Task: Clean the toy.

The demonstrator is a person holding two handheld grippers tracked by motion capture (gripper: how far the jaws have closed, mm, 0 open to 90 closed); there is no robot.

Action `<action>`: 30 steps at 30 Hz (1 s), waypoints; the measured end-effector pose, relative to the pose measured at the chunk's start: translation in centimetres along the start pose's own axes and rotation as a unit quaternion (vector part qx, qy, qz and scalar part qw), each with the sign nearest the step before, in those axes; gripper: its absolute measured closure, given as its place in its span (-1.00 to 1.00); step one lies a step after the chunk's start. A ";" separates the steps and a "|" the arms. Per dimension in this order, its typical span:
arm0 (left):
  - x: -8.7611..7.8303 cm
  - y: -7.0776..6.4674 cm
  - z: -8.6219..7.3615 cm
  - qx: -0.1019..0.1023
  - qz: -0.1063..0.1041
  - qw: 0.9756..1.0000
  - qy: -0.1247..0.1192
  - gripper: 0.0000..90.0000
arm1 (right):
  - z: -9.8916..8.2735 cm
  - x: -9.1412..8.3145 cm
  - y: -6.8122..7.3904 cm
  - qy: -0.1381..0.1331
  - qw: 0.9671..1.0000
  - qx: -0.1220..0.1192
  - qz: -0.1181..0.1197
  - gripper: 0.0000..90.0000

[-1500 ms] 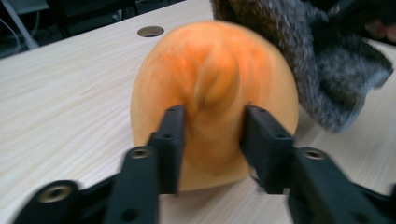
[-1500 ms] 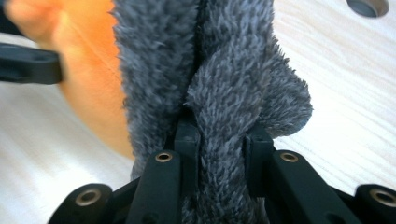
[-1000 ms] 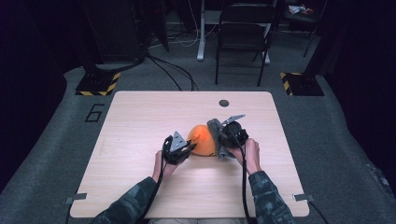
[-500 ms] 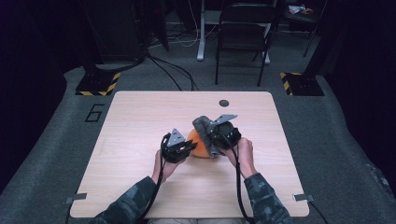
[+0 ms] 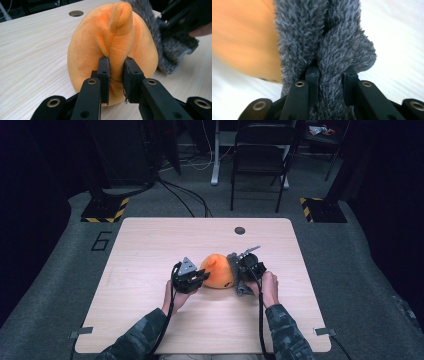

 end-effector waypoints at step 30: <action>0.1 -0.5 0.0 0.017 -0.006 1.000 0.002 0.69 | 2.1 -2.8 1.1 -0.055 0.998 -0.011 0.031 0.62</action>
Point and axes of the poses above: each handheld gripper's, and its own axes: x roughly forward along the jaws, z roughly out of its top, y roughly to its left, the point moved 10 cm from there along x, roughly forward along the jaws, and after that the axes turned 12 degrees about -z, right-handed, at the moved point
